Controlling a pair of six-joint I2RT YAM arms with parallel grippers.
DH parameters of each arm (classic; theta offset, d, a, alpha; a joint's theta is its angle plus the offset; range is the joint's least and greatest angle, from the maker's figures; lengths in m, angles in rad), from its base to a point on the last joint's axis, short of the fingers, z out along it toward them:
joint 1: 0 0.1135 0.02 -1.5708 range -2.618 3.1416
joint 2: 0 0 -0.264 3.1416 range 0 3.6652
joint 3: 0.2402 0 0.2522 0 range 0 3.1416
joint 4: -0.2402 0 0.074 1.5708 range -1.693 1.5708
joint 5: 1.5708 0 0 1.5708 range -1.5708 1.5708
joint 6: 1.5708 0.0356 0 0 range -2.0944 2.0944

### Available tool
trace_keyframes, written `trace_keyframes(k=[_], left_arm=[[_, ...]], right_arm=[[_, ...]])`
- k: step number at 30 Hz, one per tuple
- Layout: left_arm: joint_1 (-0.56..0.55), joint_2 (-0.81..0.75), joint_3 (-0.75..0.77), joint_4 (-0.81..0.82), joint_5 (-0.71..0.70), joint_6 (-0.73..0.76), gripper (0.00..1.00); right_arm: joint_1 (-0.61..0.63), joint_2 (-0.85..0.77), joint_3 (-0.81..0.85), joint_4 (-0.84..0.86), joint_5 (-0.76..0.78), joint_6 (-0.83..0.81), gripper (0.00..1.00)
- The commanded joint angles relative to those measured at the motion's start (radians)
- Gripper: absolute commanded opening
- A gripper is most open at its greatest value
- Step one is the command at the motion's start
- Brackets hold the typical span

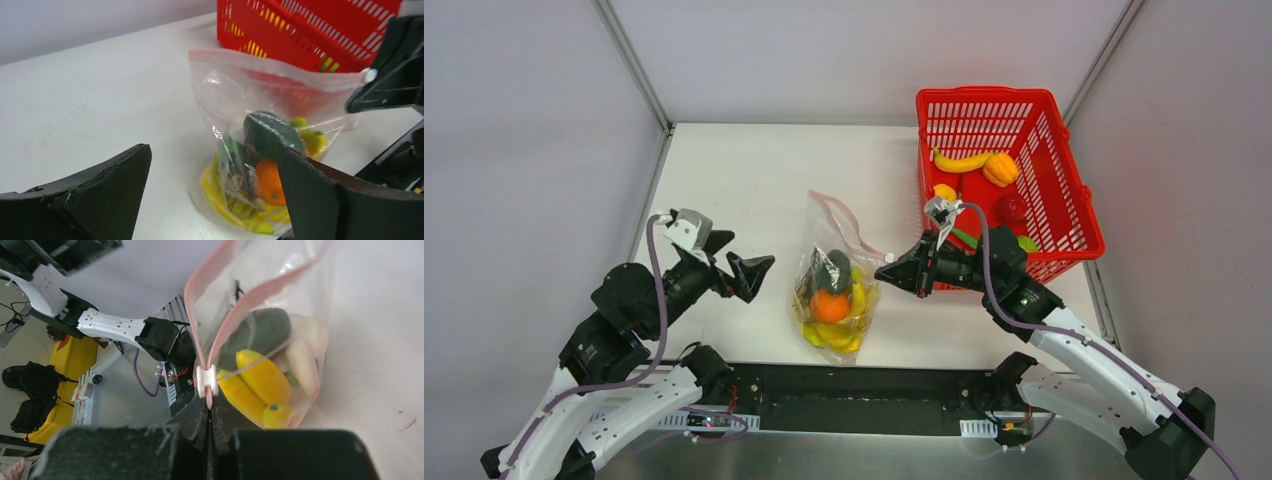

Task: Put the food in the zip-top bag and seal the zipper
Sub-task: Adjust the zipper food storage bag at the center of the board, then zip the zipper food storage bag at the center of the board.

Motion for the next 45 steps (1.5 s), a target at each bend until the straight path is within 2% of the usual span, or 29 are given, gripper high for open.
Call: trace_keyframes(k=[1,9,15,21,25,28,34,42,45], left_arm=[[0.009,0.089,0.15,0.062,0.132,0.05,0.99],[0.009,0.369,0.352,0.051,0.474,0.103,0.99],[-0.007,0.559,0.465,0.073,0.719,0.103,0.99],[-0.094,0.734,0.593,0.015,0.781,0.201,0.99],[-0.116,0.807,0.6,0.028,0.809,0.212,0.96],[-0.131,0.852,0.613,0.037,0.84,0.2,0.86],[-0.149,0.891,0.586,0.058,0.841,0.202,0.82],[-0.15,0.927,0.574,0.114,0.899,0.18,0.64],[-0.151,0.948,0.583,0.107,0.913,0.18,0.61]], right_arm=[[-0.003,0.002,0.017,0.042,-0.038,-0.033,0.0],[-0.004,0.002,0.083,-0.049,-0.089,-0.087,0.0],[-0.003,-0.01,0.191,-0.206,-0.148,-0.165,0.0],[-0.004,-0.013,0.206,-0.283,-0.127,-0.208,0.0],[-0.004,-0.013,0.207,-0.298,-0.107,-0.216,0.0],[-0.004,-0.009,0.213,-0.299,-0.098,-0.219,0.0],[-0.004,-0.006,0.227,-0.305,-0.097,-0.221,0.0],[-0.004,-0.02,0.224,-0.299,-0.095,-0.218,0.0],[-0.004,-0.024,0.225,-0.297,-0.085,-0.218,0.0]])
